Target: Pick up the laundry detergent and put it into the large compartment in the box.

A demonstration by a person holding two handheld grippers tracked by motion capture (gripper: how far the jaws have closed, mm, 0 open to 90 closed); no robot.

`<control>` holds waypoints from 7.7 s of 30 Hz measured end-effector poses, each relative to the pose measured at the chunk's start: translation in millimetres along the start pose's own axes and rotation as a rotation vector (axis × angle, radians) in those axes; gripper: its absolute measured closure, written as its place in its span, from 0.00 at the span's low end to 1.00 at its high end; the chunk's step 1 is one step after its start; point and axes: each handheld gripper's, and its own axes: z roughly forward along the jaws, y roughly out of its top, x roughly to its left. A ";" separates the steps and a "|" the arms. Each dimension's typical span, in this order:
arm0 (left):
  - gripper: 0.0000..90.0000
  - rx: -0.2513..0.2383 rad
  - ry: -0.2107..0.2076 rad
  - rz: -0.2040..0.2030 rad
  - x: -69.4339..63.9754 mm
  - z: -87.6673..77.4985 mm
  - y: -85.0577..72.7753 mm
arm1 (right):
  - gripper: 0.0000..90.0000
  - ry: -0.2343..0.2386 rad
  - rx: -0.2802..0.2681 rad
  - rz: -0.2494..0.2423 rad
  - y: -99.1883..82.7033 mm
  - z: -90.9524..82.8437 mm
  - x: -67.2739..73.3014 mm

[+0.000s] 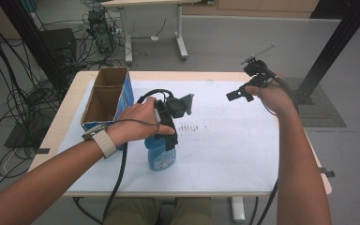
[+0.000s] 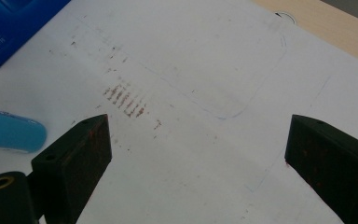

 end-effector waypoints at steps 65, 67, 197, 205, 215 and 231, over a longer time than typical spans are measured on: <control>0.09 -0.014 -0.006 -0.002 0.8 1.9 -2.5 | 0.08 0.000 0.000 0.001 0.1 -1.0 0.0; 0.09 -0.015 -0.005 -0.002 1.0 1.9 -2.8 | 0.08 0.000 0.000 0.000 0.1 -0.7 -0.2; 0.42 -0.036 0.066 -0.036 -10.8 30.3 -5.9 | 0.08 0.010 -0.004 0.007 -3.8 5.2 2.7; 0.42 -0.035 0.072 -0.034 -14.0 30.3 -5.6 | 0.08 0.009 0.003 0.008 -1.1 5.7 5.8; 0.43 -0.035 0.076 -0.032 -16.2 30.4 -5.3 | 0.08 0.010 -0.001 0.007 -0.2 7.1 6.8; 0.43 -0.036 0.064 -0.038 -12.2 30.2 -5.5 | 0.08 0.012 0.000 0.006 0.6 8.7 4.9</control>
